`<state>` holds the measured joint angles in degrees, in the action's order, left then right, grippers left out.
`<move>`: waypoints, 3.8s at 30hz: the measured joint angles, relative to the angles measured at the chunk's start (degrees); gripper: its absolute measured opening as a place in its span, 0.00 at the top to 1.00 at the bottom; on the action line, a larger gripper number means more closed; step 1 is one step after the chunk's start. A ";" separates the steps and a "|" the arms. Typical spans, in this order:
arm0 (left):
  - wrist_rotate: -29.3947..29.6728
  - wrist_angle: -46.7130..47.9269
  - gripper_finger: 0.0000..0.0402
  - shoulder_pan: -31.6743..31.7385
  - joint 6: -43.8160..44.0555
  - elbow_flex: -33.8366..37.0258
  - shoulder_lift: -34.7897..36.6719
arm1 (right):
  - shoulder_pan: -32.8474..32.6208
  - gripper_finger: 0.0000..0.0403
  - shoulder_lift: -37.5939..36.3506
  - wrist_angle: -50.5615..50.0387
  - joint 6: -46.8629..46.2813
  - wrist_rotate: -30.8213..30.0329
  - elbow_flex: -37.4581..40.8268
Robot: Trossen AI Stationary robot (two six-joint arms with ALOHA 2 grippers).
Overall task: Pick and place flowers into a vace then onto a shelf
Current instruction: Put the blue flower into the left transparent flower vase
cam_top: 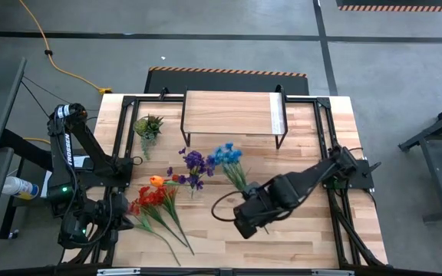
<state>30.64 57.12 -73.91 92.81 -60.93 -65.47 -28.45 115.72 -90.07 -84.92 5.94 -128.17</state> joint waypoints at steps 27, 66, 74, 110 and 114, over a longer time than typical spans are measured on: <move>-0.29 -0.57 0.86 0.00 0.03 -0.02 0.01 | -6.83 1.00 -0.33 0.05 -4.22 -12.77 -6.79; 0.26 -1.27 0.86 0.00 0.07 -0.01 0.02 | -16.36 1.00 -4.72 8.19 -5.77 -18.59 -6.76; 0.58 -2.64 0.86 0.00 0.73 -0.02 0.02 | -15.24 1.00 -4.72 25.08 17.00 -35.44 -6.76; 4.93 -12.04 0.86 0.01 0.05 0.00 0.02 | -2.90 1.00 -6.41 0.10 35.32 -68.86 -6.65; 4.95 -12.08 0.86 0.02 0.05 0.00 0.02 | -2.92 1.00 -8.26 0.10 34.99 -70.18 -6.66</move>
<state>35.59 45.05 -73.89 92.86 -60.93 -65.45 -31.38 107.46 -89.97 -49.93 -64.24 -134.83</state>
